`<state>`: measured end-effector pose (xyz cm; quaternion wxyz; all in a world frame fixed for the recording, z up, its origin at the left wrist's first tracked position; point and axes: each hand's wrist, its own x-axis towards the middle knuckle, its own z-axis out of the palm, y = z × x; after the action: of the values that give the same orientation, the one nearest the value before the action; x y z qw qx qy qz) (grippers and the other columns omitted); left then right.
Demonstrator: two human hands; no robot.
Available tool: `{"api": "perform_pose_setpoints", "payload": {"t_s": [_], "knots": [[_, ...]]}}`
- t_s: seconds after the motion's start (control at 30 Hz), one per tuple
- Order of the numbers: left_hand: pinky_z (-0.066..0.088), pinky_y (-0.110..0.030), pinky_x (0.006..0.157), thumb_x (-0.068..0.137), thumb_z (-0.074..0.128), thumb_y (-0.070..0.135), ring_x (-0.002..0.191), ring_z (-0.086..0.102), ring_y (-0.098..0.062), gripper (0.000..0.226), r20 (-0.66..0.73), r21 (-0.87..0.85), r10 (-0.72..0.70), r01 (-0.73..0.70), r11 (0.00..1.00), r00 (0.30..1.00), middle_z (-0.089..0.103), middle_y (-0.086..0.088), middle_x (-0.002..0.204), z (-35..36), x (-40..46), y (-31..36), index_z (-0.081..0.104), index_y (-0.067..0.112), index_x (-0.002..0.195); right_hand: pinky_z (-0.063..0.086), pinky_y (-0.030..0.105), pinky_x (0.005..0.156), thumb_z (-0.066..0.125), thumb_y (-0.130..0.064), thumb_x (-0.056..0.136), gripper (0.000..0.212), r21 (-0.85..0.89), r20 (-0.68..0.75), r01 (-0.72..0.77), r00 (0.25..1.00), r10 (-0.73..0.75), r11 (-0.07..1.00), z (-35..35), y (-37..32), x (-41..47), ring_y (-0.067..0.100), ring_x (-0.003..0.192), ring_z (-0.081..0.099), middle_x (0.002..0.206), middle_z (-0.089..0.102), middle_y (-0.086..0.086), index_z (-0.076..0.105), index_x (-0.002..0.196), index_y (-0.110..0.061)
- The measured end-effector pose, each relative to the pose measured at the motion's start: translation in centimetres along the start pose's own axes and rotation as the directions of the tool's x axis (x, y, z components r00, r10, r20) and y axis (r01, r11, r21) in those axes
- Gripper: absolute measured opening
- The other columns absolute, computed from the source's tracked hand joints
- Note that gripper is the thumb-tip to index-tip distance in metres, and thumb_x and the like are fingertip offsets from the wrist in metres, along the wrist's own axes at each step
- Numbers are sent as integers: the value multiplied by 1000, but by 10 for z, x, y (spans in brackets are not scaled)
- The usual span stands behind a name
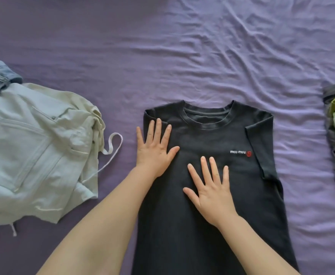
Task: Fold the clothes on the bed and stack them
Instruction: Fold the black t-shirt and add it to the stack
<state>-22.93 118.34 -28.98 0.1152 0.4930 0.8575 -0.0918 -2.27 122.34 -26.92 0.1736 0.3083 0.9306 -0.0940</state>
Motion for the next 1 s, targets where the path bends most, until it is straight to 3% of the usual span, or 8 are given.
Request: {"api": "perform_pose_setpoints", "payload": {"t_s": [0.07, 0.17, 0.33, 0.47, 0.53, 0.67, 0.83, 1.0], "knots": [[-14, -59, 112, 96, 11, 57, 146, -16, -29, 68, 16, 34, -21, 21, 999, 1000, -11, -10, 160, -16, -13, 11, -9, 23, 151, -11, 55, 114, 5, -64, 91, 67, 22, -1, 4, 1000, -4, 1000, -7, 2, -6, 28, 144, -19, 159, -7, 7, -7, 149, -32], [4, -55, 116, 97, 42, 42, 147, 8, -31, 59, -77, -103, 48, -56, 993, 996, 17, -14, 158, -36, -61, 39, 27, 18, 149, 9, 55, 115, 37, -56, 93, 66, 33, -31, 27, 999, -26, 999, -19, 5, -33, 30, 146, 11, 156, 23, 11, 30, 148, -20], [49, -46, 95, 70, 81, 17, 118, 57, -34, 41, -213, -339, 249, -310, 888, 945, 62, -14, 123, -31, -177, 82, 70, 13, 109, 43, 57, 98, 83, -36, 68, 60, 83, -97, 81, 993, -73, 993, -9, 15, -108, 35, 126, 50, 130, 58, 15, 65, 119, -11], [45, -25, 59, 74, 74, 23, 79, 61, -22, 12, -1, -461, 322, -286, 840, 947, 57, 3, 86, -5, -253, 100, 67, 18, 83, 53, 48, 87, 93, -22, 50, 58, 131, -119, 168, 981, -153, 977, 16, 24, -177, 33, 111, 62, 117, 66, 14, 73, 104, -14], [38, -22, 45, 60, 84, 25, 59, 52, -17, 22, 23, -381, 445, -404, 832, 895, 53, 4, 71, 7, -282, 108, 63, 21, 68, 56, 42, 80, 94, -17, 41, 61, 189, -109, 169, 983, -150, 967, 27, 26, -206, 30, 103, 66, 111, 68, 11, 74, 99, -17], [40, -23, 49, 44, 86, 43, 62, 53, -15, 38, 161, -343, 440, -368, 864, 883, 55, 9, 73, 22, -310, 116, 62, 28, 70, 54, 36, 78, 94, -21, 39, 59, 292, -22, 91, 996, -89, 952, 41, 25, -236, 26, 103, 64, 109, 64, 3, 70, 94, -26], [31, -31, 79, 81, 60, 49, 103, 43, -21, 43, 281, -229, 319, -260, 938, 905, 47, 3, 111, 32, -305, 122, 49, 22, 113, 52, 41, 89, 93, -28, 38, 56, 235, -6, 131, 991, -134, 963, 54, 25, -244, 31, 114, 60, 115, 64, 7, 68, 88, -26], [42, -25, 48, 49, 85, 29, 60, 54, -15, 30, 157, -150, 414, -393, 907, 897, 57, 5, 68, 17, -303, 121, 65, 20, 68, 53, 39, 78, 87, -17, 51, 28, 218, -140, 135, 984, -105, 967, 54, 23, -234, 30, 103, 64, 105, 68, 7, 70, 73, -18]]}}
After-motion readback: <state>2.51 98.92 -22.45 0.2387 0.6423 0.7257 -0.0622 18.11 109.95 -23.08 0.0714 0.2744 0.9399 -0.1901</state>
